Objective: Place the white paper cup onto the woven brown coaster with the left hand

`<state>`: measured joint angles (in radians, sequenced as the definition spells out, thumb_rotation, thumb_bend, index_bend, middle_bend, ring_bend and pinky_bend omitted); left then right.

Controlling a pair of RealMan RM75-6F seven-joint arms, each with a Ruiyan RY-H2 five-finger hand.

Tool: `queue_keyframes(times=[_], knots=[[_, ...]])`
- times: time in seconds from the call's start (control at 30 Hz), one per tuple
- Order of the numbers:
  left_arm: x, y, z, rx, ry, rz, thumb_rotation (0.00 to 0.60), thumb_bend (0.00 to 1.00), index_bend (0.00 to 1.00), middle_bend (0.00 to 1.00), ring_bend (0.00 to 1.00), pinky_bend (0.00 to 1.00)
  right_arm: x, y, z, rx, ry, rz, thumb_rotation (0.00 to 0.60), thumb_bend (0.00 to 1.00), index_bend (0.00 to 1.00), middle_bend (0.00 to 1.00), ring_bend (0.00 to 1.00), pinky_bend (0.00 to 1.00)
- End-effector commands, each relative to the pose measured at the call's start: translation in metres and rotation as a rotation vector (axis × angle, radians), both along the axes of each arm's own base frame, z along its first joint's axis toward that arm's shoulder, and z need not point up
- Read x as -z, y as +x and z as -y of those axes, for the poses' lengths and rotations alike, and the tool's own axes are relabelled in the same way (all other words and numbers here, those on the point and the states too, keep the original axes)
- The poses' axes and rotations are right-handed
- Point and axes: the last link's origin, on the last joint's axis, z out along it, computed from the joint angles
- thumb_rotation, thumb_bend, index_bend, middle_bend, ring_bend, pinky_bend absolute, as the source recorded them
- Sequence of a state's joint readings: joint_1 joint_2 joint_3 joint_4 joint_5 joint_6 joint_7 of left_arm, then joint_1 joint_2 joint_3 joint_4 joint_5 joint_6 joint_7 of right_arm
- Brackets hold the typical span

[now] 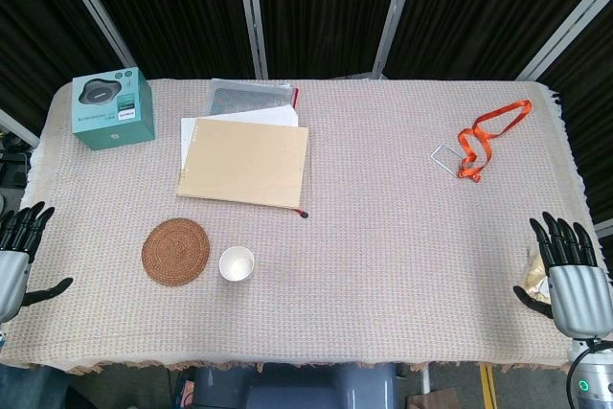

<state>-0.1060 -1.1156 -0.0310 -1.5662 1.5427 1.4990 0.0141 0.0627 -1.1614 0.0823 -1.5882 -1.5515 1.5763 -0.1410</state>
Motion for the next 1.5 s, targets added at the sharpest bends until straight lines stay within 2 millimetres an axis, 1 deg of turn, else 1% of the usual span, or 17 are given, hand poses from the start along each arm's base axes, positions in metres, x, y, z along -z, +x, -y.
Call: queue_keyframes(times=[0.03,0.2,0.3,0.37,0.47,0.57,0.63,0.7,0.73,0.93,1.0,1.1,1.17,1.3,1.37,1.47,1.5], knots=[[0.0,0.0,0.0,0.003,0.002,-0.002,0.6,0.0,0.0,0.0,0.0,0.0,0.0,0.0,0.0,0.001,0.002,0.0,0.6,0.0,0.0,0.0,0.0,0.0],[0.002,0.001,0.002,0.004,-0.012,0.003,0.6,0.0,0.0,0.0,0.0,0.0,0.002,0.0,0.0,0.007,0.012,-0.004,0.6,0.0,0.0,0.0,0.0,0.0],[0.009,0.009,0.002,0.015,-0.07,0.046,0.6,0.0,0.0,0.0,0.0,0.0,0.003,0.0,0.001,0.012,0.019,-0.011,0.6,0.0,0.0,0.0,0.0,0.0],[0.02,0.027,-0.001,0.085,-0.154,0.031,0.6,0.0,0.0,0.0,0.0,0.0,0.004,0.0,0.003,0.016,0.019,-0.01,0.6,0.0,0.0,0.0,0.0,0.0],[0.045,0.065,-0.011,0.226,-0.267,-0.061,0.6,0.0,0.0,0.0,0.0,0.0,0.006,0.002,0.006,0.02,0.026,-0.008,0.6,0.0,0.0,0.0,0.0,0.0],[0.071,0.094,-0.021,0.333,-0.324,-0.163,0.6,0.0,0.0,0.0,0.0,0.0,0.008,0.001,0.01,0.032,0.03,-0.017,0.6,0.0,0.0,0.0,0.0,0.0],[0.089,0.109,-0.028,0.386,-0.354,-0.212,0.6,0.0,0.0,0.0,0.0,0.0,0.008,0.0,0.012,0.042,0.027,-0.02,0.6,0.0,0.0,0.0,0.0,0.0],[0.104,0.119,-0.033,0.425,-0.38,-0.244,0.6,0.0,0.0,0.0,0.0,0.0,0.007,-0.002,0.013,0.052,0.022,-0.023,0.6,0.0,0.0,0.0,0.0,0.0],[0.117,0.124,-0.038,0.448,-0.398,-0.268,0.6,0.0,0.0,0.0,0.0,0.0,0.006,-0.003,0.014,0.059,0.018,-0.022,0.6,0.0,0.0,0.0,0.0,0.0],[0.174,0.136,-0.059,0.478,-0.47,-0.324,0.6,0.02,0.0,0.0,0.0,0.06,0.0,-0.01,0.016,0.088,-0.001,-0.019,0.6,0.0,0.0,0.0,0.0,0.0],[0.188,0.14,-0.063,0.48,-0.479,-0.304,0.6,0.04,0.0,0.0,0.0,0.07,-0.001,-0.013,0.017,0.099,-0.006,-0.021,0.6,0.0,0.0,0.0,0.0,0.0],[0.205,0.147,-0.068,0.491,-0.485,-0.283,0.6,0.06,0.02,0.0,0.0,0.12,-0.003,-0.017,0.018,0.115,-0.011,-0.022,0.6,0.0,0.0,0.0,0.0,0.0],[0.212,0.152,-0.071,0.5,-0.481,-0.28,0.6,0.08,0.06,0.01,0.0,0.17,-0.004,-0.019,0.018,0.124,-0.014,-0.023,0.6,0.0,0.0,0.0,0.0,0.0],[0.218,0.159,-0.075,0.513,-0.462,-0.29,0.6,0.09,0.09,0.06,0.04,0.24,-0.008,-0.022,0.019,0.134,-0.028,-0.018,0.6,0.0,0.0,0.0,0.0,0.0],[0.22,0.161,-0.076,0.508,-0.466,-0.288,0.6,0.09,0.13,0.1,0.07,0.28,-0.01,-0.023,0.018,0.139,-0.034,-0.014,0.6,0.0,0.0,0.0,0.0,0.0],[0.22,0.163,-0.077,0.506,-0.459,-0.292,0.6,0.12,0.25,0.22,0.17,0.37,-0.012,-0.024,0.018,0.144,-0.041,-0.01,0.6,0.0,0.0,0.0,0.0,0.0],[0.219,0.163,-0.078,0.502,-0.456,-0.291,0.6,0.12,0.27,0.24,0.19,0.39,-0.013,-0.025,0.018,0.146,-0.042,-0.009,0.6,0.0,0.0,0.0,0.0,0.0]])
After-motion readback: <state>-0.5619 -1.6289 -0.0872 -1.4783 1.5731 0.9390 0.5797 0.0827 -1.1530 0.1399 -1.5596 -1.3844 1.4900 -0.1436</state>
